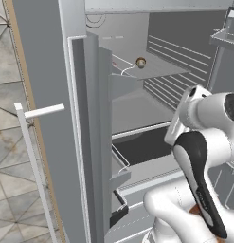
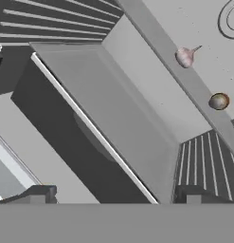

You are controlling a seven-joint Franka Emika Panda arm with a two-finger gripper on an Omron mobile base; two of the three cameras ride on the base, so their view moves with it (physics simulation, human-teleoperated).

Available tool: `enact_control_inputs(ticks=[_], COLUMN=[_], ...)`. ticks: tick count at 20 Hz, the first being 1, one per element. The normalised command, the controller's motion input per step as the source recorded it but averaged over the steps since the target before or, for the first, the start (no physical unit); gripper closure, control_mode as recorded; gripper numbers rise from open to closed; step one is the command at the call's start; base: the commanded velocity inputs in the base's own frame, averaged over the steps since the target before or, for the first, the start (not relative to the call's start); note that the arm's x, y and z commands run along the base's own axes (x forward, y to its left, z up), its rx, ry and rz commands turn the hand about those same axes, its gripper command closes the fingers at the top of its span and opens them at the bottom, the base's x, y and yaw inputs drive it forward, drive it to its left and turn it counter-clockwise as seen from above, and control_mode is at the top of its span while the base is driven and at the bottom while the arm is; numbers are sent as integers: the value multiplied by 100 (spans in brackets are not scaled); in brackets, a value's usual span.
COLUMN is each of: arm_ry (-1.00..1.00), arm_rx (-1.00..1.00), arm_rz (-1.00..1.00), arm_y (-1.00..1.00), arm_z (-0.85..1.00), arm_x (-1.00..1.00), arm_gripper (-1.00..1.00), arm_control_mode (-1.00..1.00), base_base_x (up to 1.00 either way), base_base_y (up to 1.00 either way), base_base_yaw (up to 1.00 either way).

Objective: Retrieve the bottle and the shaker from the cabinet and place them next to the mixing bowl on the counter. Then add garlic from the fridge to the mixing bowl.

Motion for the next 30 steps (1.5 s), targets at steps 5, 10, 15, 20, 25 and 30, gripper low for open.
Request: enact_control_inputs(ticks=[5,10,15,20,25,30], arm_ry=[0,-3,-2,0,1,2], arm_rx=[1,0,0,-2,-17,-27], arm_rz=[11,8,0,8,10,14], arm_y=[7,6,22,20,12,0], arm_z=[53,44,38,22,13,3], arm_x=[6,1,3,6,10,3], arm_gripper=[-100,-100,-100,-100,-100,-100], arm_control_mode=[-100,-100,-100,-100,-100,-100], base_base_x=[0,0,0,0,0,0], base_base_y=[0,0,0,0,0,0], base_base_yaw=[0,0,0,0,0,0])
